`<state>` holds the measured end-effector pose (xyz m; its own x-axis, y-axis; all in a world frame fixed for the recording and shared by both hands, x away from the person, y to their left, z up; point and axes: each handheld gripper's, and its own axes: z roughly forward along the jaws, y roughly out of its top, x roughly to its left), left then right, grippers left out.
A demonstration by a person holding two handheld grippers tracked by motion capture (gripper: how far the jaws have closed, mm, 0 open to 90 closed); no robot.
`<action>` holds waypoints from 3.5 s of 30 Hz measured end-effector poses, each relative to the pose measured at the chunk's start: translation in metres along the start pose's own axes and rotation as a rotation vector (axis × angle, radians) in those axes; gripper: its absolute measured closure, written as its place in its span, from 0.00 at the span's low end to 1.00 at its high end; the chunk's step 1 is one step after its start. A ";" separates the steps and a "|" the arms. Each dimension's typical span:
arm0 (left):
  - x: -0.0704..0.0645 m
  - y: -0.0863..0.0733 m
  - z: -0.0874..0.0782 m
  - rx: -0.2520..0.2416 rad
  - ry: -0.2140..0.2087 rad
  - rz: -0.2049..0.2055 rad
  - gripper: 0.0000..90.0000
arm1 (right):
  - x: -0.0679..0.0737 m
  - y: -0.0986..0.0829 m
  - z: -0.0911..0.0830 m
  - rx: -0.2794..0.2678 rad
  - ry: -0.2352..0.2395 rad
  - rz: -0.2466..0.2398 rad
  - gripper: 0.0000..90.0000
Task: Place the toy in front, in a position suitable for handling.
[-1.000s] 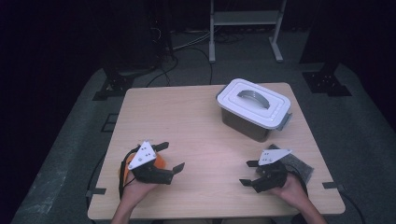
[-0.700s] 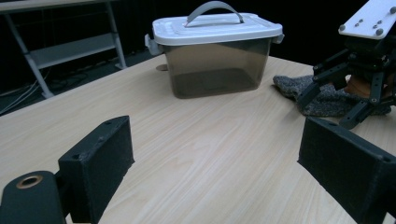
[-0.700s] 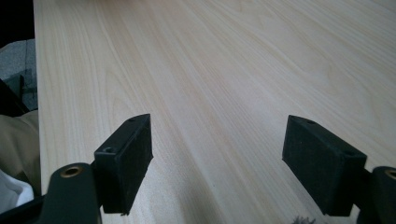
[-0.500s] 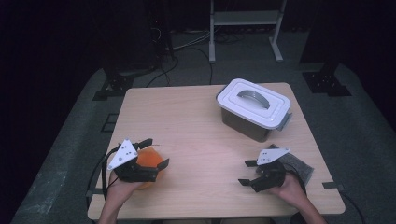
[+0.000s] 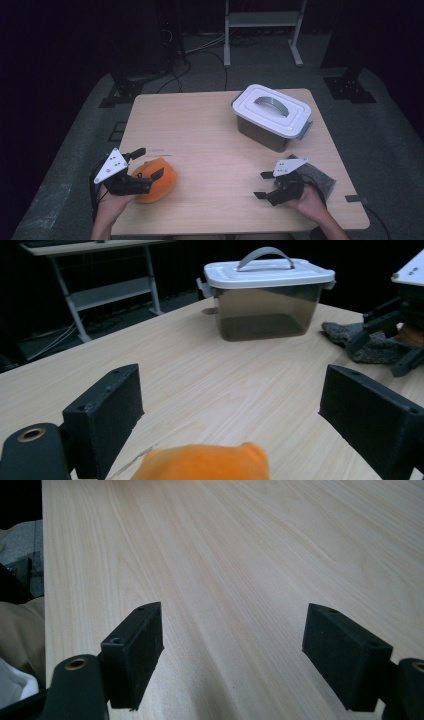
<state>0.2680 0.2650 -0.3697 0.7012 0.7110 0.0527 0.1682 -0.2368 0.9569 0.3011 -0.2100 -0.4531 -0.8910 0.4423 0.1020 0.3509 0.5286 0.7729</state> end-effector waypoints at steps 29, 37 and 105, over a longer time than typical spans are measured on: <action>0.041 -0.063 -0.006 0.156 -0.064 -0.168 0.25 | 0.002 0.003 0.002 0.003 0.009 -0.018 0.26; 0.028 -0.070 0.005 0.233 -0.097 -0.115 0.45 | 0.003 0.003 0.000 -0.004 -0.001 -0.033 0.26; -0.054 0.038 0.120 0.207 -0.351 0.180 0.72 | -0.008 -0.004 -0.028 -0.126 -0.036 0.025 0.26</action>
<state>0.3195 0.1379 -0.3705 0.9186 0.3873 0.0790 0.1321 -0.4891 0.8622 0.2992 -0.2357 -0.4393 -0.8707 0.4811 0.1021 0.3323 0.4224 0.8433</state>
